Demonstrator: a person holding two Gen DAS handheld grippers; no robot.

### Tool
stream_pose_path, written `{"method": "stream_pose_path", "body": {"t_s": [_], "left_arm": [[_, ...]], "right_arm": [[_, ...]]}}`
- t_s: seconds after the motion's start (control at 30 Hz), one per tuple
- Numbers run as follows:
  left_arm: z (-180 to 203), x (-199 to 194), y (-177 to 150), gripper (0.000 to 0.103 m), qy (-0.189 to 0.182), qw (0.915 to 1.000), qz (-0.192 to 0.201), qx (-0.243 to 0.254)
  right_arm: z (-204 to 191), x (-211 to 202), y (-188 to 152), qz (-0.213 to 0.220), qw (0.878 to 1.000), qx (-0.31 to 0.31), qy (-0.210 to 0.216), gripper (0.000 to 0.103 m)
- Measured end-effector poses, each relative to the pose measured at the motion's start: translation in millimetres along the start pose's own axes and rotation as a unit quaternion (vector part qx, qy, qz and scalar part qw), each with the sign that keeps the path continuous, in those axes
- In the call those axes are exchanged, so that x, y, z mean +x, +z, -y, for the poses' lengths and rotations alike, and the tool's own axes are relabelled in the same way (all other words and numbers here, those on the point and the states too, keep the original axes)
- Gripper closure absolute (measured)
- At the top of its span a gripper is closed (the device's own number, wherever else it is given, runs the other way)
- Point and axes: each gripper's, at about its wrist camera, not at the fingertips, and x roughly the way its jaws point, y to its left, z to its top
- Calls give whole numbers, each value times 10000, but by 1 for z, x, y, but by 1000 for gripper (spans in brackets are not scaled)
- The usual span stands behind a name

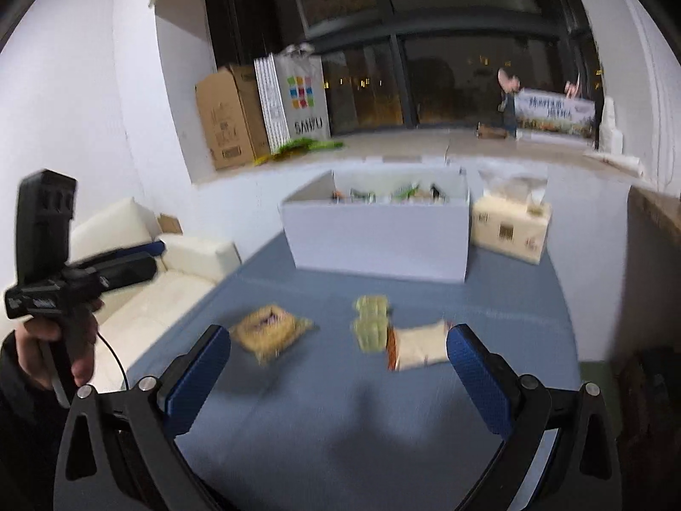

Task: Organize snacks
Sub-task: 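Withdraw both tools from the box back over the remaining snacks, then grasp stacked jelly cups with the right tool while the left tool grasps a yellow bread pack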

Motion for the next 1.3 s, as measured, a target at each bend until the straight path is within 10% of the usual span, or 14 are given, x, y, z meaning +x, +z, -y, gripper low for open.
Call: {"method": "stream_pose_path", "body": {"t_s": [0.63, 0.77, 1.3], "left_arm": [[-22, 8, -27, 0, 101, 9991, -301, -284], [-30, 14, -34, 0, 149, 9983, -426, -378], [-31, 94, -43, 0, 246, 9919, -1243, -74]], "right_arm": [[18, 164, 14, -1562, 9852, -446, -538, 1], [22, 194, 7, -1841, 9783, -612, -725, 52], [2, 93, 21, -747, 9948, -622, -314, 58]]}}
